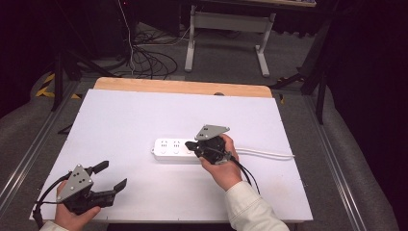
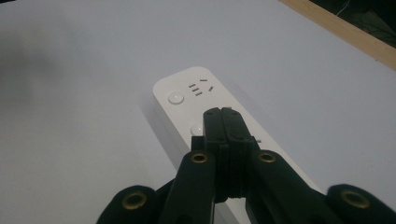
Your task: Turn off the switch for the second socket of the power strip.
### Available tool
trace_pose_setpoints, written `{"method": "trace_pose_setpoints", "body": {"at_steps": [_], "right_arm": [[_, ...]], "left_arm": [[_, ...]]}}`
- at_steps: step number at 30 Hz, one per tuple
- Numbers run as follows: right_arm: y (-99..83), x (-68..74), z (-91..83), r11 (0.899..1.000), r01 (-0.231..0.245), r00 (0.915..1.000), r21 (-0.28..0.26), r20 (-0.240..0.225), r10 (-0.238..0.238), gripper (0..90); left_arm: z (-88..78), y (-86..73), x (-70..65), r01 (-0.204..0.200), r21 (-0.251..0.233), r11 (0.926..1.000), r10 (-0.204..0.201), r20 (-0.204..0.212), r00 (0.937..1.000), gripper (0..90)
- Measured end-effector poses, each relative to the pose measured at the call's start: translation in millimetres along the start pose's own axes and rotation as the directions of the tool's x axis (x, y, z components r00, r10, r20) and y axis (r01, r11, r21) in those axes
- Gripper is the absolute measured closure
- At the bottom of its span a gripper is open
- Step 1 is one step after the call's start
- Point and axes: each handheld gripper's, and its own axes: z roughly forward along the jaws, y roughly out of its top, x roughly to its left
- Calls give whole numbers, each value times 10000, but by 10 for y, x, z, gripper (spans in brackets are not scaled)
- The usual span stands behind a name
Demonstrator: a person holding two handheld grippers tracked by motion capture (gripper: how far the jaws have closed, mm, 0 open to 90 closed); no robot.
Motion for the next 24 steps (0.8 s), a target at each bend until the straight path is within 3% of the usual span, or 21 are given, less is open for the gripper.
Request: {"method": "trace_pose_setpoints", "body": {"at_steps": [4, 8, 14, 19, 24], "right_arm": [[10, -1, -17, 10000, -6, 10000, -25, -24, 6, 900], [14, -10, -24, 9999, -37, 10000, -98, 7, 37, 811], [33, -27, -81, 9997, 9, 10000, -258, -76, -11, 547], [56, -13, -194, 9981, 5, 9999, -621, 123, 3, 437], [61, -9, -317, 9975, -1, 9998, -705, 191, 15, 397]], "left_arm": [[-2, 1, 1, 5, -26, 10000, -5, 1, 10000, 178], [4, -1, -4, 90, -31, 10000, -90, -2, 10000, 178], [5, -1, -2, 82, -9, 10000, -82, -8, 10000, 178], [4, -1, -6, 116, -30, 9999, -116, -5, 9999, 178], [4, 0, -8, 96, -36, 9999, -96, -6, 10000, 178]]}}
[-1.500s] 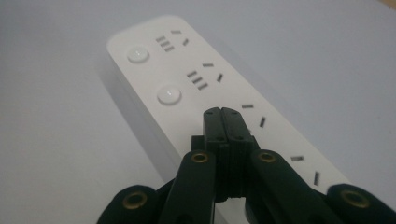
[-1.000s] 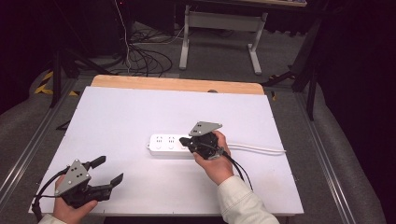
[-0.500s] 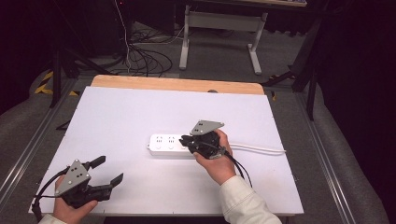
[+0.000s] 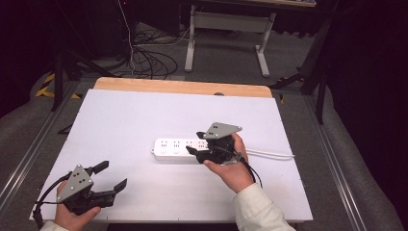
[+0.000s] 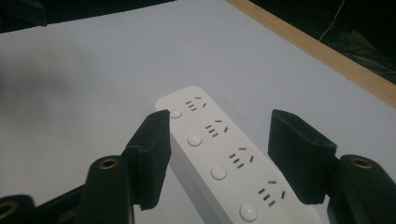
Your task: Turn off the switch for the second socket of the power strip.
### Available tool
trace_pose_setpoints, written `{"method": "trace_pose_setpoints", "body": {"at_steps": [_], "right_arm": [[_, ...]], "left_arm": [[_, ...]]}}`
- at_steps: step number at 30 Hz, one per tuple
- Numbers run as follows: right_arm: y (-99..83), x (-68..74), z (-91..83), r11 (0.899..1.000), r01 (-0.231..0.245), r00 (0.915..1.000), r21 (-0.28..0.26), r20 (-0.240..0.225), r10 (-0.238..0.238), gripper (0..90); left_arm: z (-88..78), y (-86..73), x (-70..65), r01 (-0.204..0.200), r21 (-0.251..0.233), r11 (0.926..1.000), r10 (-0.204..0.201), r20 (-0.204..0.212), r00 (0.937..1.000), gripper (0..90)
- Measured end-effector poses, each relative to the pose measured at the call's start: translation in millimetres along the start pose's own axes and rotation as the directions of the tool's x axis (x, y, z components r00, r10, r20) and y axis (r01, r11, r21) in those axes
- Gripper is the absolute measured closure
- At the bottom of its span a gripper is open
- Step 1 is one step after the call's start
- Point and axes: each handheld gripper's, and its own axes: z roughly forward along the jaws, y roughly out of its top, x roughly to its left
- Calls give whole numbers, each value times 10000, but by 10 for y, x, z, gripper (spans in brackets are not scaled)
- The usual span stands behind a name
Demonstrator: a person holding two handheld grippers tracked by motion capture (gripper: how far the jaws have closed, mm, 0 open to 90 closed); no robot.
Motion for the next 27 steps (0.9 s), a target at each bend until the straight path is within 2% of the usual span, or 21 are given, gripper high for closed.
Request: {"method": "trace_pose_setpoints", "body": {"at_steps": [8, 15, 18, 22, 27], "right_arm": [[-17, -25, -206, 9999, -141, 9999, -29, -9, 141, 327], [-76, -74, -433, 9982, -541, 9985, -259, 48, 542, 278], [-129, -81, -524, 9975, -623, 9980, -328, 89, 626, 248], [-248, -88, -621, 9986, -523, 9984, -113, -200, 521, 200], [-407, -114, -741, 9974, -698, 9976, -168, 39, 698, 190]], "left_arm": [[-9, 3, 9, -86, 3, 10000, 86, -25, 10000, 178], [-12, 4, 7, -109, -4, 9999, 109, -30, 9999, 178], [-8, 5, -2, -56, -20, 10000, 56, -18, 10000, 178], [-7, 5, -2, -58, -14, 10000, 58, -17, 10000, 178], [-9, 7, 1, -109, -16, 9999, 109, -29, 9999, 178]]}}
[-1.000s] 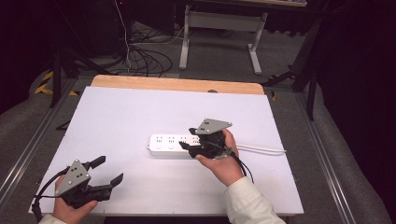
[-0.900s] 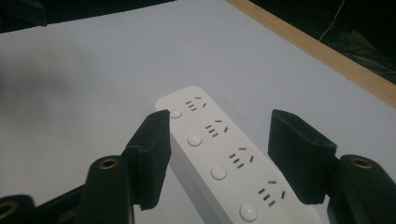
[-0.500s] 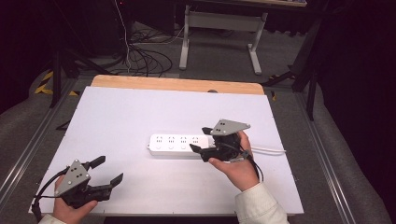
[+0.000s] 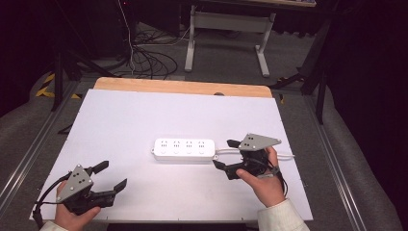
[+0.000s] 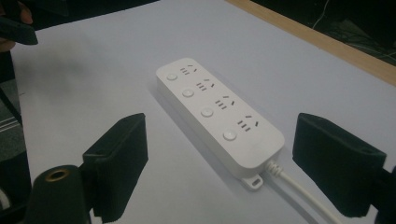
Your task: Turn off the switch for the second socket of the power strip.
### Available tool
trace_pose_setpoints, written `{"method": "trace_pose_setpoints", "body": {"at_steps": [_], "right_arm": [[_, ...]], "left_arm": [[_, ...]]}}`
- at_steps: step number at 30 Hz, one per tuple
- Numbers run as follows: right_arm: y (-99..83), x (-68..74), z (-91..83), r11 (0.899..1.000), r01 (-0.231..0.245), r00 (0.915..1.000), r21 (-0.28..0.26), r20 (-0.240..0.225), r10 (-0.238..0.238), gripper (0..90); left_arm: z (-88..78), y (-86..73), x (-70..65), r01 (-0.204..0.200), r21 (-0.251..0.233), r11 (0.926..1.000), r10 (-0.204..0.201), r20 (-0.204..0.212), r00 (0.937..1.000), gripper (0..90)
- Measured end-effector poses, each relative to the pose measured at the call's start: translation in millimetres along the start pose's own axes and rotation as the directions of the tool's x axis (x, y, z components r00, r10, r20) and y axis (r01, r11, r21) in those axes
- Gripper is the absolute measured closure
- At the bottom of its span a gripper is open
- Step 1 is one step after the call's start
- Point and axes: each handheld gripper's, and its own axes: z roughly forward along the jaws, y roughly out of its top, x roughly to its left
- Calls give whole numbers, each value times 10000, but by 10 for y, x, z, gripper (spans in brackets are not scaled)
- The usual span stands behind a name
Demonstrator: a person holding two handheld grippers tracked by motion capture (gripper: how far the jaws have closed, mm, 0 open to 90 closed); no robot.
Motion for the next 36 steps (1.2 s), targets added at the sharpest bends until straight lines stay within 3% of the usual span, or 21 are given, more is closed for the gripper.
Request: {"method": "trace_pose_setpoints", "body": {"at_steps": [13, 18, 25, 29, 32, 36], "right_arm": [[-478, -119, -203, 9982, -413, 9987, -430, 294, 426, 191], [-661, -122, -219, 9995, -273, 9993, -183, 236, 277, 195], [-888, -127, -199, 9973, -716, 9971, -171, 261, 720, 195], [-995, -137, -194, 9957, -907, 9951, -185, 388, 913, 195], [-1078, -142, -174, 9954, -955, 9944, -31, 460, 955, 195], [-1182, -133, -158, 9947, -1009, 9936, 185, 534, 998, 195]], "left_arm": [[-10, 14, -12, 94, 90, 9999, -94, 0, 10000, 175], [-22, 18, -29, 11, 144, 9999, -11, -31, 10000, 190], [-35, 26, -47, -234, 215, 9995, 236, -74, 9997, 189], [-38, 26, -50, -71, 287, 9996, 79, -277, 9996, 183], [-38, 21, -40, 213, 274, 9994, -209, -160, 9997, 176], [-33, 6, -45, 69, 304, 9995, -63, -196, 9998, 167]]}}
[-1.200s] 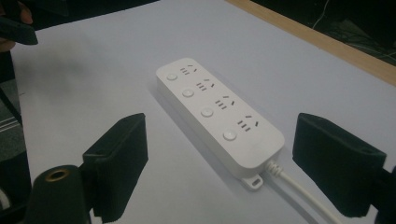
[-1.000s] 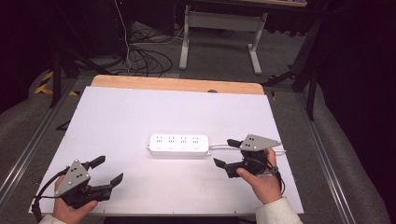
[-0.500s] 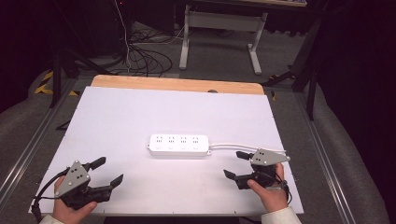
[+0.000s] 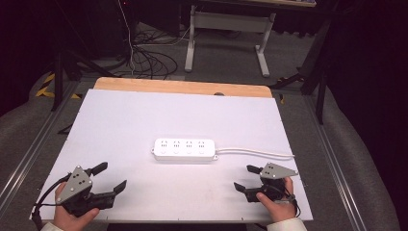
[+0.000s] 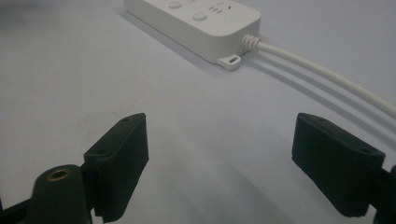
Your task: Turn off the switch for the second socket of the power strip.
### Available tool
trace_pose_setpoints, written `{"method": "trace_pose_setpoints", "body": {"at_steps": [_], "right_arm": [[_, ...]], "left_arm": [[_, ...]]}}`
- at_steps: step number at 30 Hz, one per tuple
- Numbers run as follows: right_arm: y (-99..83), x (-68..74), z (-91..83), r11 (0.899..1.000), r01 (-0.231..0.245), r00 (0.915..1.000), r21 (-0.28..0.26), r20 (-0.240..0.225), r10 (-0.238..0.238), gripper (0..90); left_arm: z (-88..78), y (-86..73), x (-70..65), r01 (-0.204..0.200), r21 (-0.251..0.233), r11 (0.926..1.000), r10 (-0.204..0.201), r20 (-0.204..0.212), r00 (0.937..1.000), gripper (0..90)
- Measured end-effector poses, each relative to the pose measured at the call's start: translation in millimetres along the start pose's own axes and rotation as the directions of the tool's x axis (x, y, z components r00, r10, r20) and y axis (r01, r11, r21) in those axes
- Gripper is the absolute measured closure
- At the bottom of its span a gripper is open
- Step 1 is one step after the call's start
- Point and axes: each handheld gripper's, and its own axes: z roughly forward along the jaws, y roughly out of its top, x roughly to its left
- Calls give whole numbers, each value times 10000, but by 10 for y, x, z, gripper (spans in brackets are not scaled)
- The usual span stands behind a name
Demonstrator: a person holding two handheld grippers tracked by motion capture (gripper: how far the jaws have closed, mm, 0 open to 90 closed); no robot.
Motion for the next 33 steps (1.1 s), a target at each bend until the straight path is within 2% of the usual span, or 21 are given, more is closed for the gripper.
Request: {"method": "trace_pose_setpoints", "body": {"at_steps": [4, 7, 11, 16, 22, 33], "right_arm": [[-90, 23, 20, 9993, 40, 9999, 380, 93, -44, 195], [-119, 43, 22, 9989, 2, 10000, 475, 88, -6, 198], [-103, 53, 21, 9992, 325, 9989, 228, 333, -333, 222], [-73, 47, -28, 9987, 471, 9974, -208, 556, -458, 251], [-57, 38, -71, 9957, 700, 9938, -611, 908, -643, 270], [-72, 32, -35, 9976, 608, 9965, -336, 590, -587, 268]], "left_arm": [[-16, -26, -16, -180, 29, 9998, 179, 33, 9998, 162], [-17, -33, -28, -211, 2, 9998, 211, 95, 9997, 160], [-2, -28, 0, -181, 49, 9998, 180, 191, 9997, 161], [0, -33, 20, 26, -38, 10000, -26, 178, 9998, 159], [6, -42, 40, 47, -86, 10000, -46, 109, 9999, 159], [5, -40, 16, -174, -92, 9998, 175, 113, 9998, 155]]}}
